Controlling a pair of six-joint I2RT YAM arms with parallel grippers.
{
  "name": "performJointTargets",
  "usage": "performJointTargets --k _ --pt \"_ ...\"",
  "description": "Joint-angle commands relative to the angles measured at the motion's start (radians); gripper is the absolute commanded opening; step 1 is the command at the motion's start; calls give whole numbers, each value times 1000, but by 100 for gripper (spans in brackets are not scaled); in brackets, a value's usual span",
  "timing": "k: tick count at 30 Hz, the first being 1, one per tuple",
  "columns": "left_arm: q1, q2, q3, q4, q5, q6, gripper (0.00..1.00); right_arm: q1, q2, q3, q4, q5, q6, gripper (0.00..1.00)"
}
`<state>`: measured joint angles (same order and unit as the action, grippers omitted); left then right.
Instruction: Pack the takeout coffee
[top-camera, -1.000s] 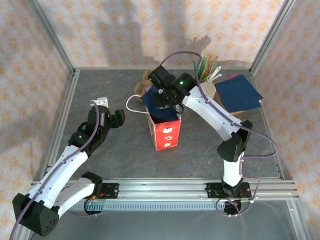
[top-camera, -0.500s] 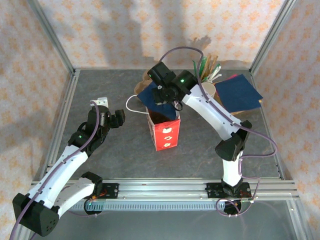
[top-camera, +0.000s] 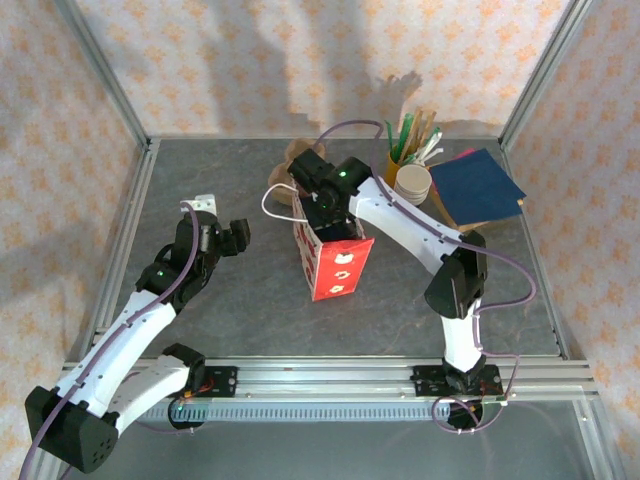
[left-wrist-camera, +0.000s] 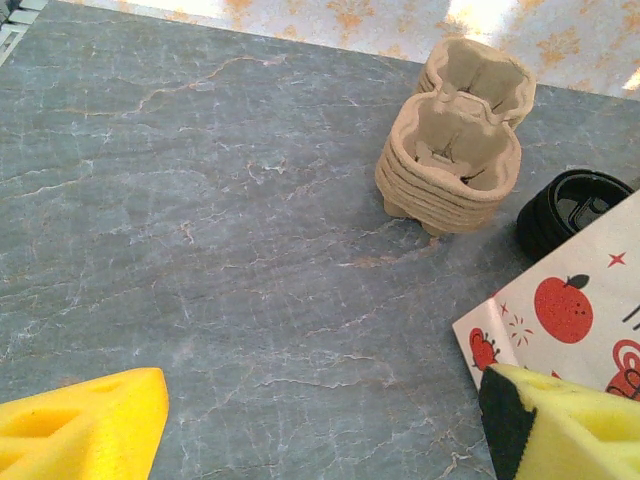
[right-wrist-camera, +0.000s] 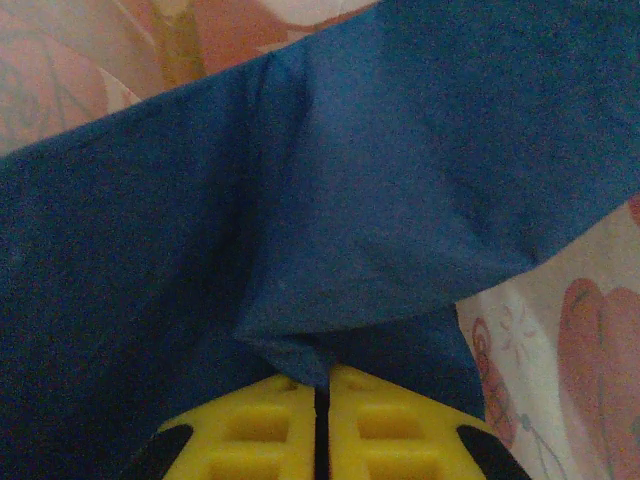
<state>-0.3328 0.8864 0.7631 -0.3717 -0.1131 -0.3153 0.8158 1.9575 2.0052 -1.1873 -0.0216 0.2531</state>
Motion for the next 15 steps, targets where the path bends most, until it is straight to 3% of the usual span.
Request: performJointTargets --k 1,15 --pt "8 0 4 -11 -19 1 84 6 -15 34 3 -4 14 13" --pt "8 2 3 -11 -17 -2 83 6 -52 165 34 -6 25 35"
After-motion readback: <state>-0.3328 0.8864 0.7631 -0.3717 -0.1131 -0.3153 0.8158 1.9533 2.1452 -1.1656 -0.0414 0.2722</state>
